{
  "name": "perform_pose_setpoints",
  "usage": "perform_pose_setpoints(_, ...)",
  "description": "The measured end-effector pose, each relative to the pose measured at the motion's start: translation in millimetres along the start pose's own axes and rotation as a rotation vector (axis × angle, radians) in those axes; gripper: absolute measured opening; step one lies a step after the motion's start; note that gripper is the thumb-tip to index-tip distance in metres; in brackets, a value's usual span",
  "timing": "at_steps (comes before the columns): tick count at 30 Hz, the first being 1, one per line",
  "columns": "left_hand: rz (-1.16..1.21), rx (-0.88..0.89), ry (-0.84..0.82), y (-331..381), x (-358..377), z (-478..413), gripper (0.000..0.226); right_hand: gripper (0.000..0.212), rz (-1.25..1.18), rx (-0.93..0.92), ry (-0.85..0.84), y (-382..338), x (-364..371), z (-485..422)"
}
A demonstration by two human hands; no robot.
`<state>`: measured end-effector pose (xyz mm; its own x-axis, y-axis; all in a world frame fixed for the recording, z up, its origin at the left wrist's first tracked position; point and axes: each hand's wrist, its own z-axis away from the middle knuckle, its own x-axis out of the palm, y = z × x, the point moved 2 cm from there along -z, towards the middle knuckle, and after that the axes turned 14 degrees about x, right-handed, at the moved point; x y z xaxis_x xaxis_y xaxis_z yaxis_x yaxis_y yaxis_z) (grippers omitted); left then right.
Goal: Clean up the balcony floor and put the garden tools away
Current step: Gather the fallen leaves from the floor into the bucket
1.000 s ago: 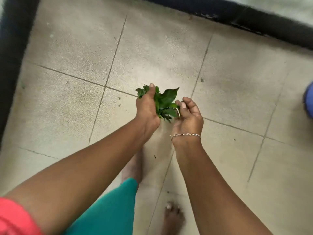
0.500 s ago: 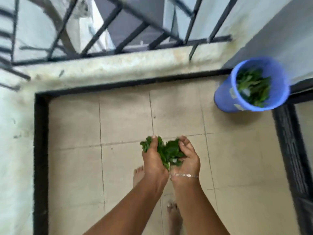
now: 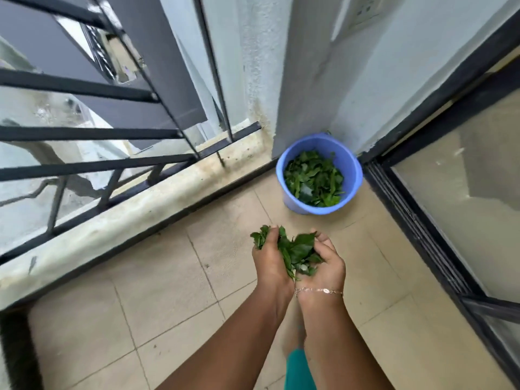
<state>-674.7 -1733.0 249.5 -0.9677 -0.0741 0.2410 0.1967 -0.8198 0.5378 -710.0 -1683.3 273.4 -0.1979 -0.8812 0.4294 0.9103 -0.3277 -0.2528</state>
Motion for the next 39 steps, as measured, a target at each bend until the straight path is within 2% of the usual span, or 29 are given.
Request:
perform_pose_setpoints(5, -0.069, 0.035, -0.052, -21.7, 69.5, -28.4, 0.014, 0.037, 0.073, -0.115, 0.060, -56.5, 7.3, -51.2)
perform_pose_setpoints(8, -0.119, 0.064, -0.118, -32.3, 104.9, -52.8, 0.035, 0.026, 0.131, -0.133, 0.058, -85.1, 14.9, -77.2)
perform_pose_setpoints(13, -0.266, 0.079, -0.184, -59.7, 141.9, -114.0, 0.043, 0.014, 0.172, -0.079, 0.178, -116.9, 22.6, -144.8)
perform_pose_setpoints(15, -0.335, 0.084, -0.204, -66.2, 154.0, -136.4, 0.051, 0.012, 0.141, -0.035, 0.205, -126.5, 24.4, -171.9)
perform_pose_setpoints(19, -0.537, 0.146, -0.344, -66.9, 178.5, -172.9, 0.073, 0.007, 0.126, -0.017, 0.209, -152.3, 26.6, -214.5)
perform_pose_setpoints(21, -0.807, 0.337, -0.397, -51.9, 184.2, -190.4, 0.090, 0.020, 0.352, -0.076, 0.247, -161.9, 26.9, -233.9)
perform_pose_setpoints(22, -1.027, 0.484, -0.470, -45.0, 183.3, -200.2, 0.103, 0.027, 0.599, -0.168, 0.303, -166.7, 26.0, -241.1)
perform_pose_setpoints(23, -1.274, 0.609, -0.573, -39.8, 180.5, -205.5, 0.114, 0.033, 0.878, -0.288, 0.357, -169.7, 22.2, -248.4)
perform_pose_setpoints(25, -1.760, 0.822, -0.861, -34.1, 168.9, -217.7, 0.121, 0.047, 1.386, -0.533, 0.397, -165.0, 15.8, -256.0)
perform_pose_setpoints(27, -2.145, 0.847, -1.098, -35.7, 159.5, -230.8, 0.117, 0.067, 1.835, -0.606, 0.376, -151.4, 6.8, -263.3)
perform_pose_setpoints(29, -2.334, 0.770, -1.162, -44.4, 152.8, -245.6, 0.112, 0.085, 2.173, -0.490, 0.343, -135.0, -4.1, -272.8)
perform_pose_setpoints(32, -2.429, 0.672, -1.141, -57.6, 155.2, -264.0, 0.109, 0.093, 2.332, -0.317, 0.340, -128.7, -14.6, -292.7)
perform_pose_setpoints(36, -2.618, 0.620, -1.111, -79.6, 153.3, -290.5, 0.108, 0.088, 2.356, -0.179, 0.372, -122.3, -23.6, -327.1)
perform_pose_setpoints(39, -2.693, 0.625, -1.074, -93.8, 151.9, -309.4, 0.102, 0.083, 2.341, -0.148, 0.412, -114.8, -30.2, -346.5)
